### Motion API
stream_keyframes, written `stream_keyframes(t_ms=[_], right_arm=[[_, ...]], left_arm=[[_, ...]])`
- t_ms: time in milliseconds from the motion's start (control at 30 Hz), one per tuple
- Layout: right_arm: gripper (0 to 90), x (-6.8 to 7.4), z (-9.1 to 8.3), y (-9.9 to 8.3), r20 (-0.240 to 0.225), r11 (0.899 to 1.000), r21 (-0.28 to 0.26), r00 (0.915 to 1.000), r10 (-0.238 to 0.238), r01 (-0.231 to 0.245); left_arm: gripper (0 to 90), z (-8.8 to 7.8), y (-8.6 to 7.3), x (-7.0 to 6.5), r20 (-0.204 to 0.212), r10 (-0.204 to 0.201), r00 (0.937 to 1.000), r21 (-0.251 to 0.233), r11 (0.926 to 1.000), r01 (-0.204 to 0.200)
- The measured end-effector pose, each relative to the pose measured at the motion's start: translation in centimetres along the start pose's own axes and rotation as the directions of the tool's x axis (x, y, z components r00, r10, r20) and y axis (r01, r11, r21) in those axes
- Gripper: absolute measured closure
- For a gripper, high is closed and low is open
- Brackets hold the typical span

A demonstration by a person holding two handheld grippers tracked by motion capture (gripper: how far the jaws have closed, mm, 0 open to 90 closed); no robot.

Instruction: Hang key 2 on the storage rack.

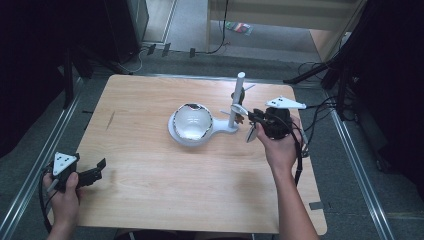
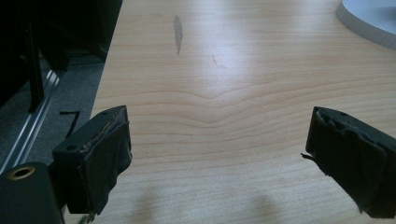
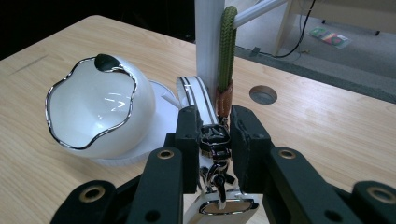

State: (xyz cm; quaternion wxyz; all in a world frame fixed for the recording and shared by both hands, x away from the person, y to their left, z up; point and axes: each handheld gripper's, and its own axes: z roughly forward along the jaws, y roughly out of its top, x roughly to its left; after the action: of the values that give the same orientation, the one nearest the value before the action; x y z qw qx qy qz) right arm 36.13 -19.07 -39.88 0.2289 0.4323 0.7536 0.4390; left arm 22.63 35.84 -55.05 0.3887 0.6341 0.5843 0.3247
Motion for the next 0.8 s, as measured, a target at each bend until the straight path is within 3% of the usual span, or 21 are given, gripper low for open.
stream_keyframes(t_ms=[233,400,433,500,633,800], right_arm=[[72.4,-0.5,0.9,-0.1,0.036,1.000,0.014,0.9993,0.010,-0.011],[71.3,-0.7,2.0,-0.5,0.067,0.998,0.059,0.9978,0.004,-0.008],[84.7,-0.7,2.2,-0.6,0.067,0.998,0.062,0.9977,0.006,-0.011],[83.8,-0.6,2.5,-0.8,0.106,0.998,0.065,0.9943,-0.002,-0.005],[79.6,-0.7,3.0,-0.9,0.093,0.997,0.064,0.9952,0.030,-0.036],[75.6,-0.5,3.4,-1.4,0.092,0.996,0.080,0.9955,0.023,-0.030]], left_arm=[[7.0,0.0,0.0,0.0,-0.001,-0.002,1.0000,-0.004,1.0000,0.002],[7.0,0.0,0.0,0.0,0.000,-0.001,1.0000,-0.003,1.0000,0.001],[7.0,0.0,0.0,0.0,-0.001,-0.003,1.0000,-0.005,1.0000,0.003],[7.0,0.0,0.0,0.0,0.000,-0.004,1.0000,-0.005,1.0000,0.004],[7.0,0.0,0.0,0.0,0.002,-0.004,1.0000,-0.005,1.0000,0.004],[7.0,0.0,0.0,0.1,0.005,-0.003,1.0000,-0.003,1.0000,0.003]])
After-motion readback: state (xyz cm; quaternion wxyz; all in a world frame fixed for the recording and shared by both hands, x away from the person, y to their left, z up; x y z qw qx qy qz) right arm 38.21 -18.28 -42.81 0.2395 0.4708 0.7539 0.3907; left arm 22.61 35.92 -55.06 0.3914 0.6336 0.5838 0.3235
